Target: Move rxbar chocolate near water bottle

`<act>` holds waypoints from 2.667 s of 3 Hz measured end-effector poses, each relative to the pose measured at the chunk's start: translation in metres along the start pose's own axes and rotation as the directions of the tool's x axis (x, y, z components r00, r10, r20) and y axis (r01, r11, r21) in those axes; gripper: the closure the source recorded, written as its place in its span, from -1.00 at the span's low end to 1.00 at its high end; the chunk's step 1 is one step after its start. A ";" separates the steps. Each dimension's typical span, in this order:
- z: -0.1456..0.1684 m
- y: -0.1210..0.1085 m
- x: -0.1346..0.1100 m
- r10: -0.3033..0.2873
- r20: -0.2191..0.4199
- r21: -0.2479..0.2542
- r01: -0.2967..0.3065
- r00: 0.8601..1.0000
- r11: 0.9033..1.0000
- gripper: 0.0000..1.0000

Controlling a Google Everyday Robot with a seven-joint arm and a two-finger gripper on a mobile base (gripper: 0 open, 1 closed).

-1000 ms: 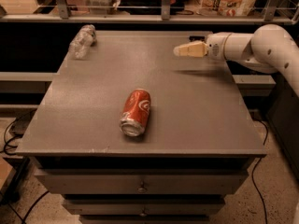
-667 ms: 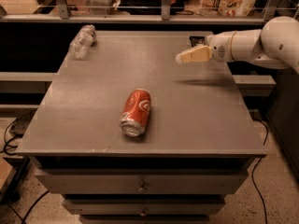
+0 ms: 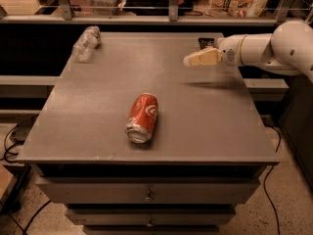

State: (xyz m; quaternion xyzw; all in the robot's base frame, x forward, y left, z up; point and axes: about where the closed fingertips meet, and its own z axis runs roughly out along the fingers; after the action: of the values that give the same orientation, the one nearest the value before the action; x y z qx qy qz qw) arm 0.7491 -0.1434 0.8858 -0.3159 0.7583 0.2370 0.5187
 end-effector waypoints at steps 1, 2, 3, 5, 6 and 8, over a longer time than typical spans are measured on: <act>0.010 -0.009 0.003 0.013 0.017 0.041 -0.014 1.000 0.999 -1.00; 0.021 -0.027 0.006 0.003 0.013 0.102 -0.004 1.000 0.995 -1.00; 0.026 -0.042 0.010 -0.004 -0.014 0.138 0.006 1.000 0.990 -1.00; 0.032 -0.073 0.027 0.029 -0.056 0.194 -0.018 0.998 0.981 -1.00; 0.038 -0.083 0.030 0.064 -0.039 0.194 -0.056 0.997 0.979 -0.66; 0.045 -0.090 0.033 0.116 -0.007 0.181 -0.113 0.993 0.977 0.41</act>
Offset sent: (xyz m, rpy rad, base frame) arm 0.0442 -0.0173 -0.0166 -0.0264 -0.0578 -0.1535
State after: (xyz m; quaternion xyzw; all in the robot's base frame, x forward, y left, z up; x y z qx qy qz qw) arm 0.8345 -0.1821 0.8365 -0.2258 0.7981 0.1941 0.5238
